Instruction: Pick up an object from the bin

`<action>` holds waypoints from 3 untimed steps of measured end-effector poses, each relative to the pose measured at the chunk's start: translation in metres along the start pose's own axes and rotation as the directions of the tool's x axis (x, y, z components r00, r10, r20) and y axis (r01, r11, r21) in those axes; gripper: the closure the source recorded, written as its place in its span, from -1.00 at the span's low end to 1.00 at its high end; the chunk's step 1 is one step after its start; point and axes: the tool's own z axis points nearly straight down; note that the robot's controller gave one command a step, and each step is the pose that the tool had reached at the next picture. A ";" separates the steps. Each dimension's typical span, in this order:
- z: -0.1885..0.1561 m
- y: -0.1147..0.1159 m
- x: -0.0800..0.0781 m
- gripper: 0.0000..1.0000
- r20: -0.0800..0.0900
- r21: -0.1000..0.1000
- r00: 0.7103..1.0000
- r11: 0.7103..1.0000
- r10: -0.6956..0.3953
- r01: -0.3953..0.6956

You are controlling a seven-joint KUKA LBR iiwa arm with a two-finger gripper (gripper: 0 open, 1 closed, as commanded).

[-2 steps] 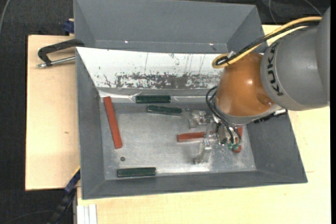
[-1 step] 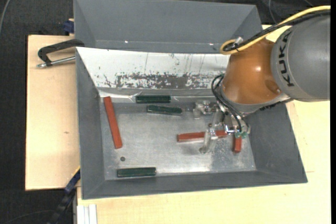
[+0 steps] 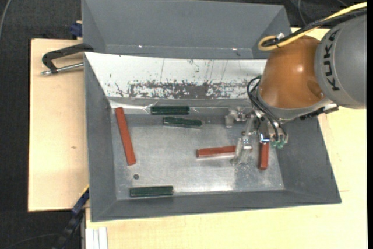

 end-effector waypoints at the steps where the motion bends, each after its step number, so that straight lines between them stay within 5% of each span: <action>1: 0.049 0.020 0.003 -1.00 -0.011 0.000 0.987 0.987 0.163 -0.163; 2: 0.048 0.021 0.003 -1.00 -0.008 0.000 0.987 0.987 0.162 -0.162; 3: 0.048 0.021 0.003 1.00 -0.008 0.000 0.987 0.987 0.162 -0.162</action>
Offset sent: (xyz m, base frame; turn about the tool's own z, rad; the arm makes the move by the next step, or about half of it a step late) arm -0.0024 0.0188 -0.0481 0.1645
